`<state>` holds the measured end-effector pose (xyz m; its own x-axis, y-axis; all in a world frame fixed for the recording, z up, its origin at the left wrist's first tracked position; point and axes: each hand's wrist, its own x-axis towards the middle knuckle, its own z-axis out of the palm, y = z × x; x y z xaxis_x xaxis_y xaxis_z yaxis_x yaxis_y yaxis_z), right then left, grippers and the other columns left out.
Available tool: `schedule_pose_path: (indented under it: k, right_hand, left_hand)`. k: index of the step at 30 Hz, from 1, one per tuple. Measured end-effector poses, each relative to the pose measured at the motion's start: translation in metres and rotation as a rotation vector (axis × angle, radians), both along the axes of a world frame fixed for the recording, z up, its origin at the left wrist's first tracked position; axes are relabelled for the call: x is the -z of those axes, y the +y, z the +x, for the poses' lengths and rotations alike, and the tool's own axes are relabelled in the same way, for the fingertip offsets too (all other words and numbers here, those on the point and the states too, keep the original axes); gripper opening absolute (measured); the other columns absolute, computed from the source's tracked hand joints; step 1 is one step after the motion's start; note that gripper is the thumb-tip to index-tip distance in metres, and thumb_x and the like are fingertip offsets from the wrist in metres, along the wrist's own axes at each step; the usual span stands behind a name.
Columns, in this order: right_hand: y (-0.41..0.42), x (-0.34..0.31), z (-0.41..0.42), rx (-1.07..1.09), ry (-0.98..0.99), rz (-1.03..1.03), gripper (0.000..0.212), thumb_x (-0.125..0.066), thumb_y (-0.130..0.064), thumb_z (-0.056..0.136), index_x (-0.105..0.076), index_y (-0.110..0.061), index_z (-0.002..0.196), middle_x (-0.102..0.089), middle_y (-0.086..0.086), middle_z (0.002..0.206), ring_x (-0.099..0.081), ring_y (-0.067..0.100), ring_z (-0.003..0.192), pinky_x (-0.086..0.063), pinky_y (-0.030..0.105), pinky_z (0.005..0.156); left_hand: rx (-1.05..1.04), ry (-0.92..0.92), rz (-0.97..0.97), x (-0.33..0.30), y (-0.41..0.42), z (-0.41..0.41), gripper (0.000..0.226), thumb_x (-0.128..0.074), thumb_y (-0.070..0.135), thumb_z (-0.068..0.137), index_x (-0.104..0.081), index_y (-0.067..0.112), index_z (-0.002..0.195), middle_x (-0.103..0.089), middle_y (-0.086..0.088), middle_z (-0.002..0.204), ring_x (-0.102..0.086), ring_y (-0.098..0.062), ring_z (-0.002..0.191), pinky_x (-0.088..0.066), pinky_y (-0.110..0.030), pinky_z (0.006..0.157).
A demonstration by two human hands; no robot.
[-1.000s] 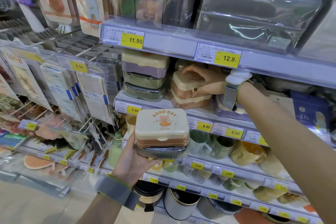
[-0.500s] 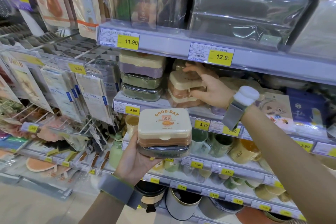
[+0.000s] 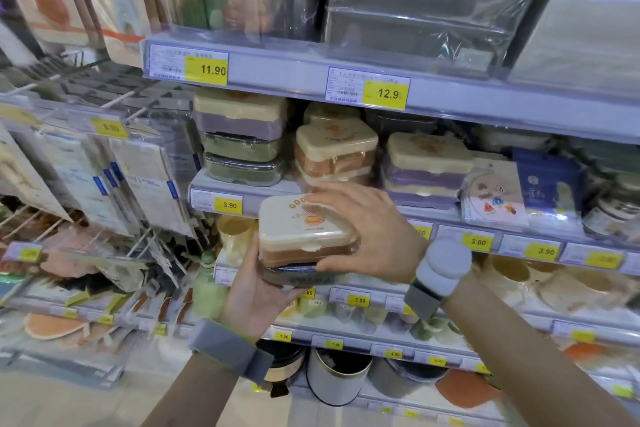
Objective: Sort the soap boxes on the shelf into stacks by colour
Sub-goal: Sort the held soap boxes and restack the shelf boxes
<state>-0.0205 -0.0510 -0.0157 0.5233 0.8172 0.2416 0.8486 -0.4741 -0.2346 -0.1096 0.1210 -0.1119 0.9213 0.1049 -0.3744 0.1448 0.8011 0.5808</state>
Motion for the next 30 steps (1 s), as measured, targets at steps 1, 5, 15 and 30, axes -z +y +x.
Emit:
schedule_pose_path:
  k: [1, 5, 15, 30]
  right_hand:
    - [0.000, 0.002, -0.003, 0.009, -0.015, -0.023, 0.082, -0.064, -0.068, 0.071, -0.033, -0.040, 0.142, -0.028, -0.012, 0.154, -0.025, 0.012, 0.141, -0.021, 0.041, 0.113]
    - [0.001, 0.009, -0.011, 0.059, -0.062, -0.134, 0.082, -0.061, -0.065, 0.077, -0.022, -0.043, 0.146, -0.016, -0.014, 0.159, -0.015, 0.015, 0.145, -0.015, 0.043, 0.115]
    - [-0.001, 0.020, -0.016, 0.147, -0.010, -0.061, 0.067, -0.056, -0.054, 0.087, -0.025, -0.044, 0.146, -0.020, -0.013, 0.159, -0.012, 0.014, 0.149, -0.029, 0.037, 0.113]
    - [-0.006, 0.015, 0.015, 0.081, -0.264, 0.235, 0.062, -0.054, -0.051, 0.084, -0.045, -0.027, 0.141, -0.043, 0.002, 0.150, -0.035, 0.028, 0.141, -0.039, 0.046, 0.110]
  left_hand:
    - [0.001, -0.001, -0.009, 0.001, -0.002, 0.001, 0.054, -0.039, 0.051, 0.101, -0.060, 0.013, 0.132, -0.071, -0.015, 0.123, -0.069, -0.032, 0.106, -0.062, -0.042, 0.071]
    - [0.016, 0.000, -0.029, 0.004, -0.007, 0.005, 0.053, -0.039, 0.050, 0.101, -0.057, 0.014, 0.136, -0.067, -0.015, 0.130, -0.062, -0.034, 0.120, -0.060, -0.046, 0.082]
    - [0.028, -0.042, -0.015, 0.006, -0.018, 0.011, 0.058, -0.041, 0.055, 0.099, -0.059, 0.014, 0.134, -0.067, -0.016, 0.129, -0.060, -0.034, 0.124, -0.058, -0.048, 0.087]
    - [-0.004, -0.037, 0.016, 0.010, -0.002, 0.012, 0.057, -0.042, 0.057, 0.096, -0.059, 0.019, 0.135, -0.066, -0.013, 0.133, -0.060, -0.033, 0.124, -0.059, -0.048, 0.084]
